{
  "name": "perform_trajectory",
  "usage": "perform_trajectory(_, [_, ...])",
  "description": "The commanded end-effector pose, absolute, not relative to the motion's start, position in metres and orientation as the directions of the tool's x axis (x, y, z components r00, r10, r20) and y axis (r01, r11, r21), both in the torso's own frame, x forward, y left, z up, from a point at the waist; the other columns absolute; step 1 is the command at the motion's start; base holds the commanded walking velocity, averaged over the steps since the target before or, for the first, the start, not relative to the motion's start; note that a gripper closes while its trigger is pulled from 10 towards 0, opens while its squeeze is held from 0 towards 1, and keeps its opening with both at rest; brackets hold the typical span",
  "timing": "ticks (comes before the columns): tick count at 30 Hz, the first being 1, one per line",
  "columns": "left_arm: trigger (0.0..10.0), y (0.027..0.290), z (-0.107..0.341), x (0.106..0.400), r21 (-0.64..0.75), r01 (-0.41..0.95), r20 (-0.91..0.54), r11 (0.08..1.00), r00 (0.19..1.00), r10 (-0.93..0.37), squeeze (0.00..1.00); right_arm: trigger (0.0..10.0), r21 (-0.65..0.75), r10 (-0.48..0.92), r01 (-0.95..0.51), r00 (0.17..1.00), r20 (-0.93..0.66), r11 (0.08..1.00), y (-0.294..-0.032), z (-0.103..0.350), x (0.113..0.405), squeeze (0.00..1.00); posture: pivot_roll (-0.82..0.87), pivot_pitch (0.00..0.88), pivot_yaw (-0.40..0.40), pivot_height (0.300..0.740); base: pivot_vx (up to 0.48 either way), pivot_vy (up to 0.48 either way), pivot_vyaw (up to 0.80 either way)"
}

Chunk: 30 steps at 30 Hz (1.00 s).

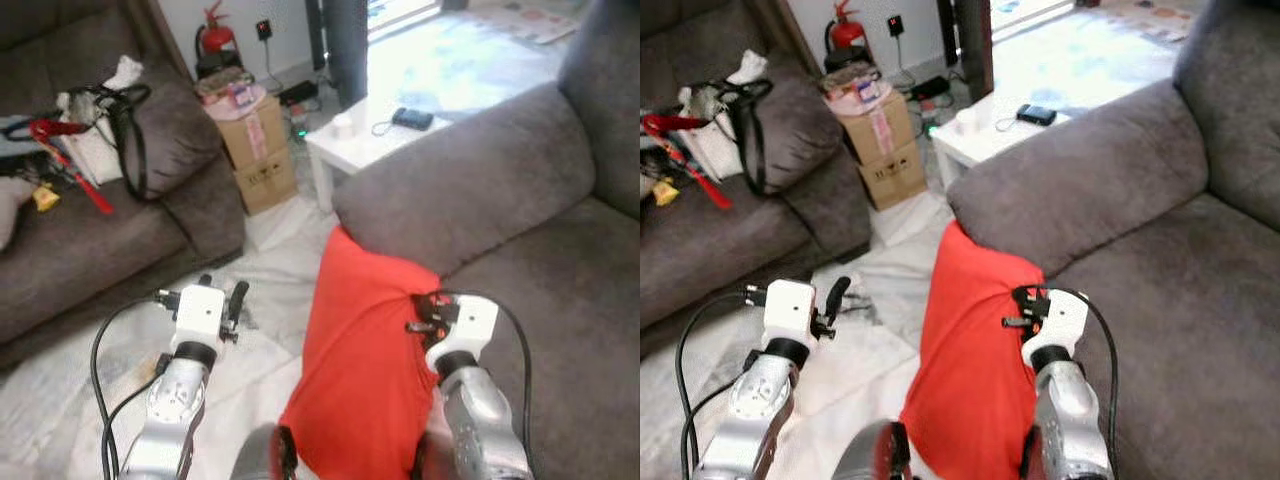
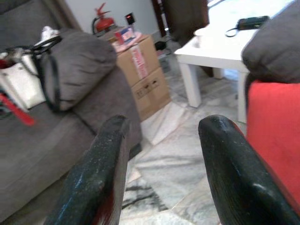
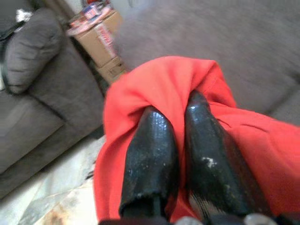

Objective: Move the pillow to the sofa from floor

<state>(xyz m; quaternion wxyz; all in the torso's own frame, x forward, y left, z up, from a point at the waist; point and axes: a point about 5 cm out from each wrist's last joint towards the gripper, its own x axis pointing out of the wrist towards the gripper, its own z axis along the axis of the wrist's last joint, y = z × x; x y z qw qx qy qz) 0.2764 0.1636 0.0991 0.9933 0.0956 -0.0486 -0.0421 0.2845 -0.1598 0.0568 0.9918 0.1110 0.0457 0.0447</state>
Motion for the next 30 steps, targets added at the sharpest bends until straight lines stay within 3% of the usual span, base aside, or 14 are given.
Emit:
perform_trajectory(1, [10.0, 0.168, 0.0977, 0.2744, 0.205, 0.068, 0.082, 0.976, 0.993, -0.087, 0.0, 10.0, 0.21, 0.087, -0.123, 0.981, 0.174, 0.97, -0.1594, 0.1113, 0.3034, 0.0, -0.04, 0.064, 0.12, 0.714, 0.0, 0.0, 0.0])
perform_trajectory(8, [10.0, 0.1687, 0.0978, 0.2747, 0.207, 0.068, 0.083, 0.976, 0.993, -0.086, 0.0, 10.0, 0.216, 0.086, -0.124, 0.981, 0.174, 0.968, -0.1586, 0.1114, 0.3037, 0.0, -0.04, 0.064, 0.123, 0.74, 0.0, 0.0, 0.0])
perform_trajectory(30, [10.0, 0.1687, 0.0993, 0.2747, 0.217, 0.083, 0.084, 0.973, 0.991, -0.103, 0.0, 10.0, 0.224, 0.07, -0.108, 0.983, 0.17, 0.969, -0.1606, 0.1091, 0.3051, 0.0, -0.02, 0.058, 0.136, 0.74, 0.0, 0.0, 0.0])
